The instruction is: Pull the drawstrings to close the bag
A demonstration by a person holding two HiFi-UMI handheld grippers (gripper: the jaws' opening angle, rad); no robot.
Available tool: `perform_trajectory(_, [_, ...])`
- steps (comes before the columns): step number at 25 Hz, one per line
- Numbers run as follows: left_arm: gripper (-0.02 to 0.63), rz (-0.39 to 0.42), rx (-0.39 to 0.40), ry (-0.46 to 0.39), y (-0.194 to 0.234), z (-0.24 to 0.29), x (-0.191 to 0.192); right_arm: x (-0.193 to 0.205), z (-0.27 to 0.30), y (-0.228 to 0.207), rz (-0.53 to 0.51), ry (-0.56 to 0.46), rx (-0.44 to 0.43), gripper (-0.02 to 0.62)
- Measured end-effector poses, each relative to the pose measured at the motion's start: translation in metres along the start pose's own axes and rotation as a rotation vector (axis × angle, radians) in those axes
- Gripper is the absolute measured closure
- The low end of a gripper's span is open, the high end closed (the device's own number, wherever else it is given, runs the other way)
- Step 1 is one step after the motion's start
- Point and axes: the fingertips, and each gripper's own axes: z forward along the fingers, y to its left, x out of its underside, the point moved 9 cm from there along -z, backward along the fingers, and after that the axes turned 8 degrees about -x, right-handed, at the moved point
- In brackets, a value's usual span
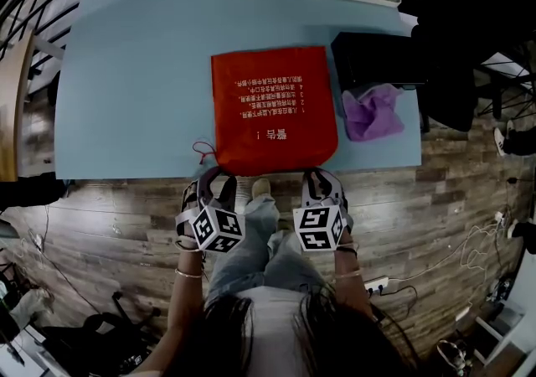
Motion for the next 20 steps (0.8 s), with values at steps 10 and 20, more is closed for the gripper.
perform_trajectory(10, [0.586,-0.106,-0.030,-0.022,-0.002,-0.014,0.003,0.010,-0.013,-0.006,0.100,-0.002,0.009,0.565])
perform_trajectory(20, [0.588,-0.225,-0.125,-0.041,0.014,-0.029,0.007,0.005,-0.024,-0.014,0.087,-0.044,0.027,0.566])
